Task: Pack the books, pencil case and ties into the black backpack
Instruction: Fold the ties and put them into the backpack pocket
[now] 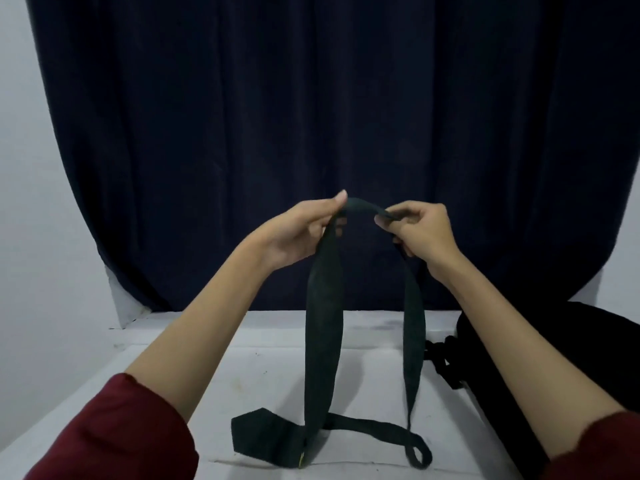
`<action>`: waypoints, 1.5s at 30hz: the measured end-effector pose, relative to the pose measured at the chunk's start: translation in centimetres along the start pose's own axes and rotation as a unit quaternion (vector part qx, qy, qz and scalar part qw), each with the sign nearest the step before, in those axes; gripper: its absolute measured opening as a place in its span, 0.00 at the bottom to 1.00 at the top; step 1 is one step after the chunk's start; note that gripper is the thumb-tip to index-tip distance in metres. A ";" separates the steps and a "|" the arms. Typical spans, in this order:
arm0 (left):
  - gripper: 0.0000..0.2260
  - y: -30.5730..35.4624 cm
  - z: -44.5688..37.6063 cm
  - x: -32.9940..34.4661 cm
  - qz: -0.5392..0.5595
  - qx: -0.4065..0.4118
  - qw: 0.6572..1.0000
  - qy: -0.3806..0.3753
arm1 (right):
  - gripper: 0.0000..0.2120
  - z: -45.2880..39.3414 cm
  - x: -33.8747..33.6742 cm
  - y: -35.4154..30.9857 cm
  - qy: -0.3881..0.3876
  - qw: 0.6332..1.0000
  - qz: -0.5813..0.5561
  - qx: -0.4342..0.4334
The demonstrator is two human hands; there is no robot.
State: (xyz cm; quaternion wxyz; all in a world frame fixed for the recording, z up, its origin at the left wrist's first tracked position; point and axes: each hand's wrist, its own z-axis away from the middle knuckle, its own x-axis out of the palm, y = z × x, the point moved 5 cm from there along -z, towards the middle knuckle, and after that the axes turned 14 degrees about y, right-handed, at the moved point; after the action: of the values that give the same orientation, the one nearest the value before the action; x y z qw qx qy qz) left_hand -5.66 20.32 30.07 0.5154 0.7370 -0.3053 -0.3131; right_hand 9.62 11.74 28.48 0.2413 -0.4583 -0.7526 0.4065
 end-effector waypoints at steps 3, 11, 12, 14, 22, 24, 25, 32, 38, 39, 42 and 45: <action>0.08 0.8 -0.5 0.6 0.091 0.033 0.995 0.035 | 0.04 0.1 0.6 -0.6 -0.002 0.999 -0.034 0.020; 0.15 5.2 -1.3 0.5 0.000 0.113 0.987 0.111 | 0.04 -1.8 0.5 -7.9 -0.063 0.994 -0.079 -0.036; 0.13 5.1 -1.2 0.5 -0.002 0.117 0.985 0.124 | 0.03 -1.8 0.5 -8.3 -0.068 0.993 -0.086 -0.033; 0.12 4.7 -1.2 0.4 -0.007 0.127 0.979 0.156 | 0.03 -1.7 0.7 -8.5 -0.073 0.991 -0.106 -0.022; 0.09 2.6 -1.5 -0.4 0.028 0.110 0.977 0.183 | 0.07 -1.3 1.2 -7.2 -0.101 0.992 -0.075 -0.014; 0.08 2.4 -1.7 -0.4 0.043 0.118 0.973 0.191 | 0.10 -1.2 1.3 -7.1 -0.122 0.991 -0.039 -0.037; 0.07 2.3 -1.8 -0.4 0.053 0.122 0.972 0.195 | 0.10 -1.3 1.3 -7.0 -0.131 0.990 -0.031 -0.039; 0.08 1.9 -2.0 -0.6 0.033 0.143 0.958 0.247 | 0.11 -1.4 1.4 -7.0 -0.138 0.987 0.009 -0.078; 0.13 -0.2 -1.9 0.8 0.112 0.073 0.970 0.204 | 0.05 -1.5 1.8 -7.7 -0.048 0.992 -0.103 -0.059; 0.12 -1.1 -1.7 1.5 0.074 0.039 0.984 0.154 | 0.05 -1.5 1.9 -7.9 -0.041 0.991 -0.120 -0.052; 0.14 -4.1 -0.4 2.9 0.008 -0.051 0.999 0.017 | 0.05 -2.0 1.9 -8.1 -0.005 0.988 -0.152 -0.026; 0.12 -4.7 -0.1 2.3 0.069 -0.053 0.995 0.046 | 0.06 -2.6 2.0 -7.0 0.007 0.992 -0.122 0.002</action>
State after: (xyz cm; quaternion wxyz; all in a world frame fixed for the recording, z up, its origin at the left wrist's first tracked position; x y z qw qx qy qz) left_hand -3.58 19.97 25.28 0.5879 0.6993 -0.3141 -0.2582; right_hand 7.18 12.77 35.70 0.2959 -0.3653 -0.8003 0.3722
